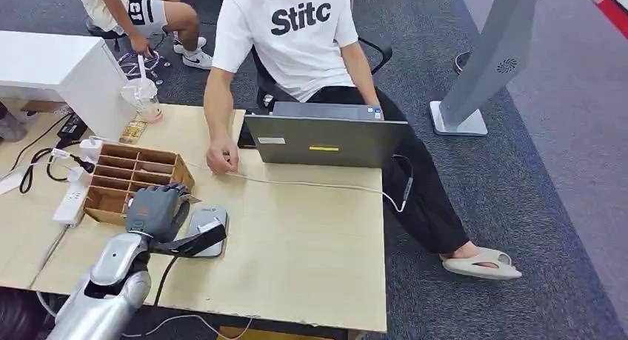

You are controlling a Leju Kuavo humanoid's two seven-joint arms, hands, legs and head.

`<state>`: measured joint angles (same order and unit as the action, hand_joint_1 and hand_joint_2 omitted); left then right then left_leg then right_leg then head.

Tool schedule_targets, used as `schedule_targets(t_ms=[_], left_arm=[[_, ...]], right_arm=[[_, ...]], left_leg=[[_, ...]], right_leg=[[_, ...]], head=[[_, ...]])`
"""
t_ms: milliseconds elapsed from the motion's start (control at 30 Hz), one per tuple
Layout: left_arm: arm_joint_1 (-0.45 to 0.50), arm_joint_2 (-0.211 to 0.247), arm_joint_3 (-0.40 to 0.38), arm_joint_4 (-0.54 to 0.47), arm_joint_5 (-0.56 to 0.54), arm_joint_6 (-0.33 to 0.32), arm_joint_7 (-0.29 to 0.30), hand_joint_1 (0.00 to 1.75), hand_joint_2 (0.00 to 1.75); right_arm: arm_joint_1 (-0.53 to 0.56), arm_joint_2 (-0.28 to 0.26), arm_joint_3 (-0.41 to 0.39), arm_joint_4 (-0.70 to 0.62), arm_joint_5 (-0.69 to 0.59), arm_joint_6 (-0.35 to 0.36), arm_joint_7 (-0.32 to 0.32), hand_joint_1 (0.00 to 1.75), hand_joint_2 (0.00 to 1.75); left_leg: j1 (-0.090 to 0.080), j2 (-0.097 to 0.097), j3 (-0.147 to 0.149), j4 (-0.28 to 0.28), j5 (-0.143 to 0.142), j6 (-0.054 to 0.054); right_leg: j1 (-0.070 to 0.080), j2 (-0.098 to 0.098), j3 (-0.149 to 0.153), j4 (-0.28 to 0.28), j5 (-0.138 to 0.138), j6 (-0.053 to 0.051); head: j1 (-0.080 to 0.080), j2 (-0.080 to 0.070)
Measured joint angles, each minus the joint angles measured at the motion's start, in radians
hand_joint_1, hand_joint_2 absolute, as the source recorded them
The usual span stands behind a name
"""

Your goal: Pass the card to the sensor for recognition and then transmit it.

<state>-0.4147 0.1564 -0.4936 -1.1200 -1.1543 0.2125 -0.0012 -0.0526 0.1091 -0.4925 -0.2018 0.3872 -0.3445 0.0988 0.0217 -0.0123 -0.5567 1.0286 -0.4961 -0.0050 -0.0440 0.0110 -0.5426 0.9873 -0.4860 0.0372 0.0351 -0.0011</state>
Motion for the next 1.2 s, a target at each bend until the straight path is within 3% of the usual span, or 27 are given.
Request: schedule_targets(t_ms=[433,800,1000,1200], left_arm=[[-0.007,-0.005,0.067,-0.103,0.003,0.027,-0.02,1.75,1.75],[-0.009,-0.001,0.075,-0.124,0.006,0.03,-0.019,1.75,1.75],[-0.083,0.012,0.111,-0.122,-0.058,0.054,0.018,1.75,1.75],[-0.179,0.001,0.121,-0.117,-0.102,0.051,0.015,1.75,1.75]], right_arm=[[0.0,0.0,-0.001,0.0,0.024,0.0,0.004,0.0,1.75],[0.0,0.0,-0.001,0.0,0.031,0.002,0.004,0.0,1.75],[0.0,0.0,-0.001,0.0,0.061,0.002,0.012,0.0,1.75],[-0.001,0.0,-0.001,0.0,0.084,0.002,0.02,0.0,1.75]], left_leg=[[0.0,0.0,-0.001,0.0,0.0,0.0],[0.0,0.0,-0.001,0.0,0.0,0.0],[0.0,0.0,-0.001,0.0,0.0,0.0],[0.0,0.0,-0.001,0.0,0.0,0.0]], right_leg=[[0.0,0.0,-0.001,0.0,0.0,0.0],[0.0,0.0,-0.001,0.0,0.0,0.0],[0.0,0.0,-0.001,0.0,0.0,0.0],[0.0,0.0,-0.001,0.0,0.0,0.0]], head=[[0.0,0.0],[0.0,0.0],[0.0,0.0],[0.0,0.0]])
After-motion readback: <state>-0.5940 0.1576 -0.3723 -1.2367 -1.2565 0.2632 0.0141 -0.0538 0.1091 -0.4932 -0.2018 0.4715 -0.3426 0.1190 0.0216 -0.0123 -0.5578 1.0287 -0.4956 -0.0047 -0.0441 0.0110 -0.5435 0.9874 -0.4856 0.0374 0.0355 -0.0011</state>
